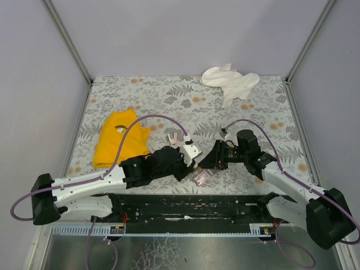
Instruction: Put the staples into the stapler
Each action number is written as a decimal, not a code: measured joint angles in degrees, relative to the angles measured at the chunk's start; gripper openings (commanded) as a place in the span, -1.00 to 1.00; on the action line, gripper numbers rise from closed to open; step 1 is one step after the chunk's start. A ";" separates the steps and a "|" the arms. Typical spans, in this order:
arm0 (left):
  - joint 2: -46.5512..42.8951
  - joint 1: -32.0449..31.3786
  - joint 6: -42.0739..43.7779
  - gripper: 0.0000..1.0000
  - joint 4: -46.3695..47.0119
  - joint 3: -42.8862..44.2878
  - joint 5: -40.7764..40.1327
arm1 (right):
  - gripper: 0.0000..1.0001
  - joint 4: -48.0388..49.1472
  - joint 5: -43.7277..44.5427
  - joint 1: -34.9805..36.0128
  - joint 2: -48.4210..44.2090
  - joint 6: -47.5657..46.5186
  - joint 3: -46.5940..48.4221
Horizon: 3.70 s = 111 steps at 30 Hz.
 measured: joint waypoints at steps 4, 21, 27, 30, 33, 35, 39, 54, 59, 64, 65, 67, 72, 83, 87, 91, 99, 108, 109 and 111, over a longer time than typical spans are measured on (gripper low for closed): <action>-0.02 -0.15 0.00 -1.00 0.26 -0.28 -0.17 | -0.32 0.96 0.00 0.22 0.07 0.20 -0.76; -0.33 -0.48 0.00 -1.00 0.83 -0.92 -1.20 | -0.39 5.99 -0.02 1.64 2.21 2.34 -2.19; -0.68 -0.52 -0.02 -1.00 0.83 -1.20 -1.38 | -0.49 8.11 -0.02 1.97 3.13 3.45 -2.32; -0.68 -0.52 0.00 -1.00 0.83 -1.22 -1.62 | -0.66 9.70 -0.02 2.08 3.32 4.33 -2.60; -0.68 -0.52 -0.02 -1.00 0.83 -1.25 -2.01 | -0.87 11.28 0.17 2.16 3.45 4.90 -3.10; -0.68 -0.52 -0.02 -1.00 0.85 -1.25 -2.21 | -1.00 11.61 0.37 2.19 3.48 5.07 -3.28; -0.66 -0.52 -0.02 0.11 0.85 -1.25 -2.95 | -1.00 12.87 1.16 2.21 3.50 5.09 -3.82; 1.33 0.81 -23.89 1.00 -0.07 2.40 -19.47 | -1.00 17.94 18.16 2.60 5.20 -3.15 -5.22; 4.50 7.34 -37.20 1.00 -0.48 3.89 -19.04 | -1.00 20.39 21.84 2.58 5.70 -5.97 -5.68; 9.31 9.92 -42.62 1.00 -0.55 4.35 -16.87 | -1.00 21.49 23.06 2.60 5.44 -7.52 -6.29; 10.67 10.27 -43.17 1.00 -0.57 4.70 -16.06 | -1.00 21.73 23.15 2.60 5.18 -7.74 -6.60; 12.83 11.23 -43.89 1.00 -0.50 5.16 -14.78 | -1.00 21.73 23.61 2.60 4.46 -8.11 -7.15; 15.41 13.07 -44.68 1.00 -0.07 5.84 -12.74 | -1.00 21.70 23.98 2.60 3.08 -8.57 -7.76; 17.97 14.19 -45.11 1.00 1.29 6.45 -8.94 | -1.00 21.24 24.11 2.62 1.95 -9.14 -7.82; 17.81 14.19 -45.09 1.00 1.70 5.79 -8.63 | -1.00 21.18 24.50 2.62 1.73 -9.14 -7.85; 16.79 14.36 -45.29 1.00 2.47 3.82 -8.61 | -1.00 19.52 25.33 2.71 1.27 -9.14 -7.87; 11.10 16.13 -45.77 1.00 2.93 -2.12 -8.57 | -1.00 15.19 27.04 2.84 -0.28 -9.66 -7.87; 6.08 19.67 -45.83 1.00 2.38 -8.15 -8.68 | -1.00 14.01 27.21 2.82 -1.22 -9.66 -7.82; 5.49 20.02 -45.83 1.00 2.34 -8.90 -8.68 | -1.00 13.97 27.02 2.78 -1.44 -9.57 -7.82; 4.52 20.61 -45.83 1.00 2.19 -10.08 -8.66 | -1.00 13.97 26.53 2.60 -1.90 -9.29 -7.80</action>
